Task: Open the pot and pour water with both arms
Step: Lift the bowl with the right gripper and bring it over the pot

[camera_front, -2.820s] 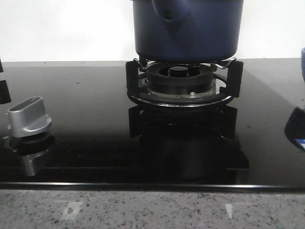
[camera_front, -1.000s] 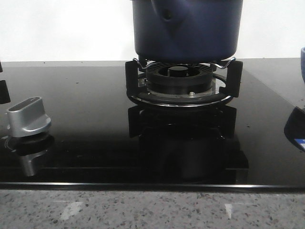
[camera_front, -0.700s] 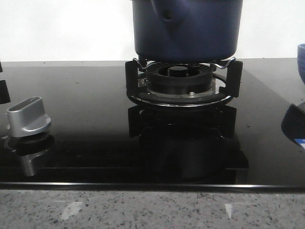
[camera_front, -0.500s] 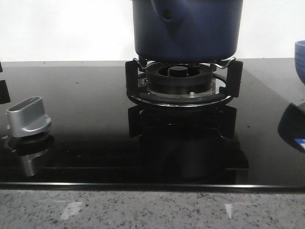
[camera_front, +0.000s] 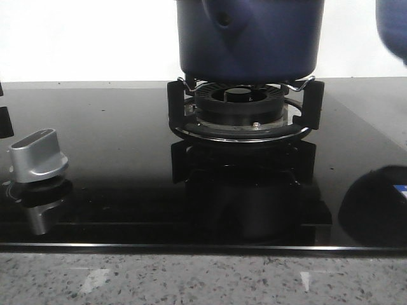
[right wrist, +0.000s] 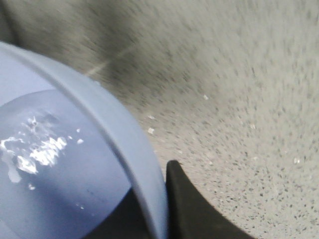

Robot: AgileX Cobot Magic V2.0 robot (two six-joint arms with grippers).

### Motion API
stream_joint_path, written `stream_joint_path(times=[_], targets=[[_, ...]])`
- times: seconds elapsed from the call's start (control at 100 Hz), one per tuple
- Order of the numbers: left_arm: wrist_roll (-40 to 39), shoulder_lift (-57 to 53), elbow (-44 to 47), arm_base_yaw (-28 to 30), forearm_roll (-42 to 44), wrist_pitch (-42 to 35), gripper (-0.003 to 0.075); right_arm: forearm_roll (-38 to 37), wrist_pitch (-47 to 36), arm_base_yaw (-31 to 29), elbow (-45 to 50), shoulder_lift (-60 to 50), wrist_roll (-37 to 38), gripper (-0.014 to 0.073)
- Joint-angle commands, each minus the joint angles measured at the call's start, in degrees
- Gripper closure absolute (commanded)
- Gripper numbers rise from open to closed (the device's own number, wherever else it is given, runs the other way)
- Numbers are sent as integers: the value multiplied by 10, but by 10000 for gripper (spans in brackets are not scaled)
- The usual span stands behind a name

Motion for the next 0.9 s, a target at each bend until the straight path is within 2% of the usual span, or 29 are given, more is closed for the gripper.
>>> stream_joint_path(times=[0.0, 0.3, 0.61, 0.76, 0.89], targets=[[-3, -15, -20, 1, -20, 22, 384, 15, 11, 0, -65, -22, -11, 660], [-3, -15, -20, 1, -20, 22, 384, 16, 74, 59, -213, -8, -12, 660], [-3, -15, -20, 1, -32, 22, 384, 16, 97, 168, -311, 46, -8, 660], [-3, -15, -20, 1, -35, 22, 384, 7, 51, 226, -323, 65, -7, 658], [-3, -15, -20, 1, -35, 22, 384, -30, -5, 267, -323, 71, 17, 655]])
